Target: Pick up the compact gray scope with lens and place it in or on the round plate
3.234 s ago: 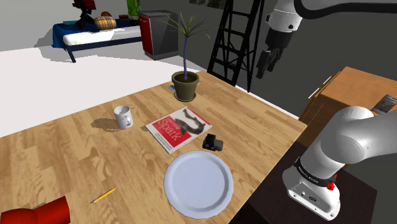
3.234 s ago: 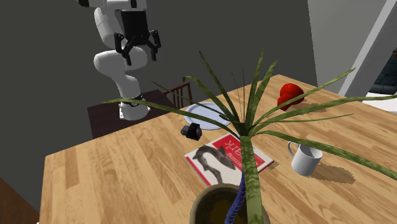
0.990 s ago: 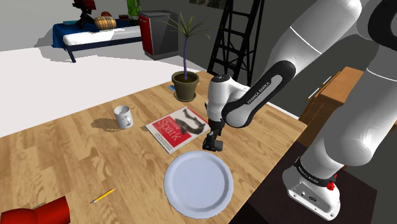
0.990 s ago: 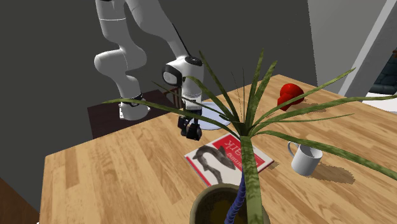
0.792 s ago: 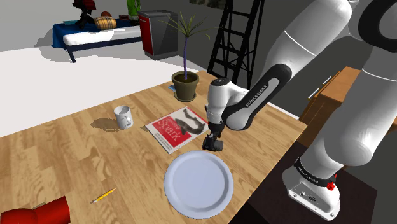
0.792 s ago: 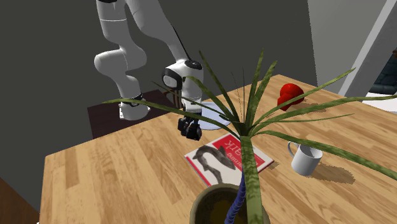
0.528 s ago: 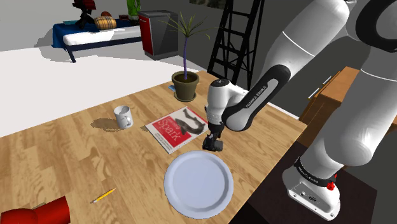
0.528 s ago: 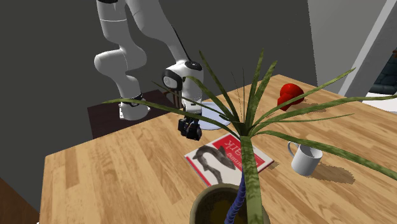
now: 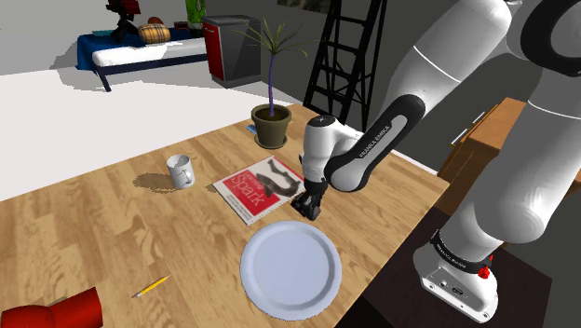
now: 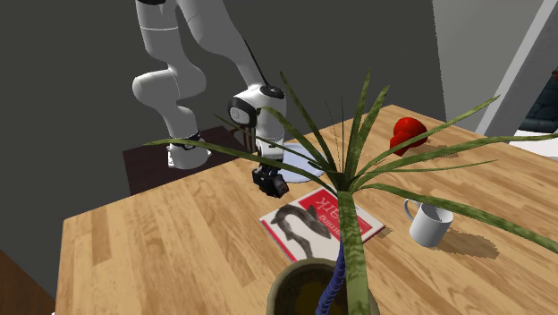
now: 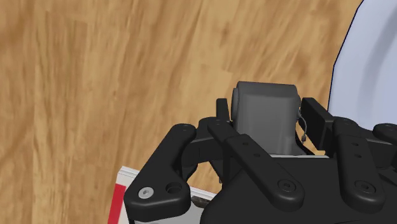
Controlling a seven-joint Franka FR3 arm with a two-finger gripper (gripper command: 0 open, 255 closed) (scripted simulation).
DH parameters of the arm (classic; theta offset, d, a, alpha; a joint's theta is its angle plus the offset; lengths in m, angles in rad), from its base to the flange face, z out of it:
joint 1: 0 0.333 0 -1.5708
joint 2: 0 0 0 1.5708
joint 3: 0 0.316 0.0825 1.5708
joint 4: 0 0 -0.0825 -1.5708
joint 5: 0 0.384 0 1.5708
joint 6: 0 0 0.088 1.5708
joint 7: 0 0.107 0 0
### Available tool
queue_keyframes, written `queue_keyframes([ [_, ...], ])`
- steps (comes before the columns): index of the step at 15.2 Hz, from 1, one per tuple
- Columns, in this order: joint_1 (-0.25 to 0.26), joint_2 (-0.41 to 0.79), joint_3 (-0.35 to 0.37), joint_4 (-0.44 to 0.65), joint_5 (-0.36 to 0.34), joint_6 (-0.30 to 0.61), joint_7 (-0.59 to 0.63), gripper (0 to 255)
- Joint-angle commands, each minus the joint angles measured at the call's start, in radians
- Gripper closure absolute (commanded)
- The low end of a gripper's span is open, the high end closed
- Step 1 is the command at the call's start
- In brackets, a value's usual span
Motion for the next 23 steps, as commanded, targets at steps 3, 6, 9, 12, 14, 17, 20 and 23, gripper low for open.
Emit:
queue_keyframes([
  [3,-0.001,0.001,-0.001,-0.001,0.000,-0.002,0.000,255],
  [6,-0.002,-0.015,0.003,-0.003,0.011,-0.015,-0.008,255],
  [9,-0.004,-0.063,0.011,-0.003,0.041,-0.060,-0.030,255],
  [12,-0.004,-0.109,0.015,-0.001,0.068,-0.107,-0.049,255],
  [14,-0.003,-0.139,0.016,0.001,0.083,-0.138,-0.061,255],
  [17,0.000,-0.182,0.015,0.007,0.103,-0.185,-0.075,255],
  [20,0.003,-0.223,0.014,0.016,0.119,-0.233,-0.088,255],
  [23,0.019,-0.243,0.029,0.020,0.133,-0.256,-0.067,255],
])
